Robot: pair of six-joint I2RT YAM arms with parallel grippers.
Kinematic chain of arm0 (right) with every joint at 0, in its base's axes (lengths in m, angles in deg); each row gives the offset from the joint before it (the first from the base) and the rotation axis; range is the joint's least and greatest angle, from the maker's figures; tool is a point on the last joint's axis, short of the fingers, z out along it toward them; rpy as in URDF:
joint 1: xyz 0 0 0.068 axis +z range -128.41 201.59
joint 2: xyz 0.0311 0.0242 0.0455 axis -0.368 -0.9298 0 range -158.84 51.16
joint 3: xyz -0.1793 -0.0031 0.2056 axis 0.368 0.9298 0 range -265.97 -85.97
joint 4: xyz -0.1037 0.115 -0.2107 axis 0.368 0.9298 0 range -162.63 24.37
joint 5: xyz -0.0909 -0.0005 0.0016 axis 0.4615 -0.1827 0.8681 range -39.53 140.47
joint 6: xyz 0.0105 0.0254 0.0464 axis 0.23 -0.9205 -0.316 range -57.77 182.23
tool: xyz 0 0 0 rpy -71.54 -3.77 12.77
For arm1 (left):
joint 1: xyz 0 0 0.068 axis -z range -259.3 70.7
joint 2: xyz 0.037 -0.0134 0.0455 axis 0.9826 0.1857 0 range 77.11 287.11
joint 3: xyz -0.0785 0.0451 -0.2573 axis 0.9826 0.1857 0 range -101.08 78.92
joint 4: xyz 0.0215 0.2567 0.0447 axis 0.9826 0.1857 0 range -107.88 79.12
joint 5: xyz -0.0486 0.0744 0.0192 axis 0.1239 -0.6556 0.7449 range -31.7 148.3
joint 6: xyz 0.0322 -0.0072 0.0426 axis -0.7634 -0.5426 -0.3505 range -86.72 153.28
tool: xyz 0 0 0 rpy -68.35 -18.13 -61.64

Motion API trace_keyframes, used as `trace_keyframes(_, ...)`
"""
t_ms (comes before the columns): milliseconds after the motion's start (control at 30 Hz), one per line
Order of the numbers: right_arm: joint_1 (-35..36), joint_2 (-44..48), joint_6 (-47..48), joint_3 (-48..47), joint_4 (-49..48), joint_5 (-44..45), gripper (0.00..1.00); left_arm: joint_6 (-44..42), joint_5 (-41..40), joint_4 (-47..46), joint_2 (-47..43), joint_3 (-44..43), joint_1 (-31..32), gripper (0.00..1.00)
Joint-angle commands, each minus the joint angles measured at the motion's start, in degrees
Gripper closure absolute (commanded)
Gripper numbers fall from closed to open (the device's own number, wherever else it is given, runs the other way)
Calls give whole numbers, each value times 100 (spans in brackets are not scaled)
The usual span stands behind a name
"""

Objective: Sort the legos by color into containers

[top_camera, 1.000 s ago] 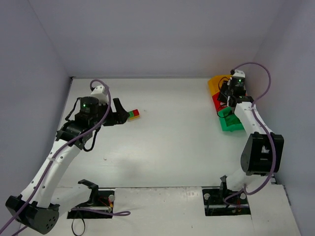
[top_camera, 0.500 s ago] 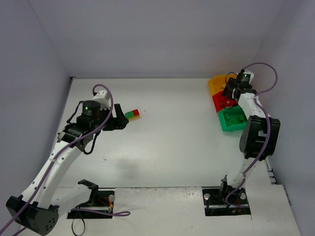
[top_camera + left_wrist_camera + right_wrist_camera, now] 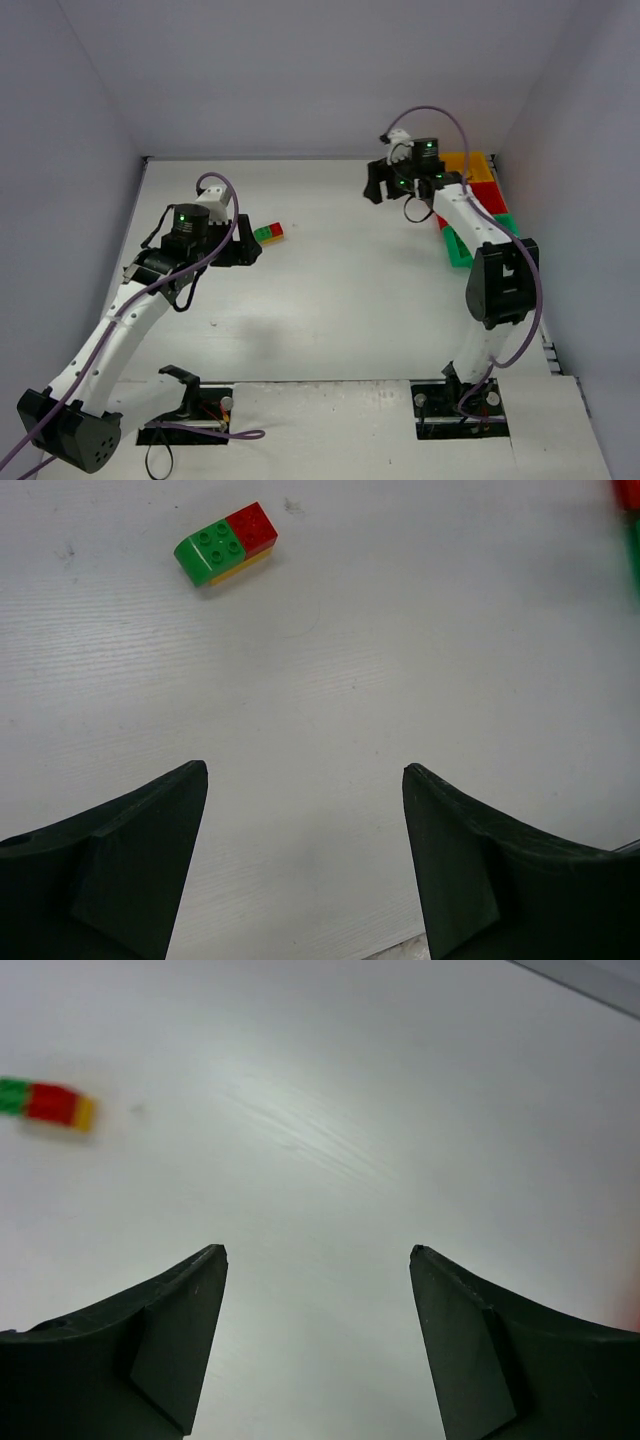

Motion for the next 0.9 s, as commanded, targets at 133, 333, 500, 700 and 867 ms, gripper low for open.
trace_keyframes(133,1357,-347,1583,-627,-98,-1469,26,5,55,-57,-110,-51,-36,29)
trace_keyframes(333,2009,-1068,1611,-1225,-98,-1425,26,146,-174,-222,-85,212,-45,29)
trace_keyframes(500,2044,-964,1321,-981,-159,-1136,27,-793,-367,-873,345,205,-62,31)
trace_keyframes(700,1895,79,218,152,-596,-617,0,-1691,-112,-1480,1986,-621,-238,39)
trace_keyframes(867,1912,1003,-867,1610,-1310,129,0,-2261,1,-1753,2903,-1174,-300,40)
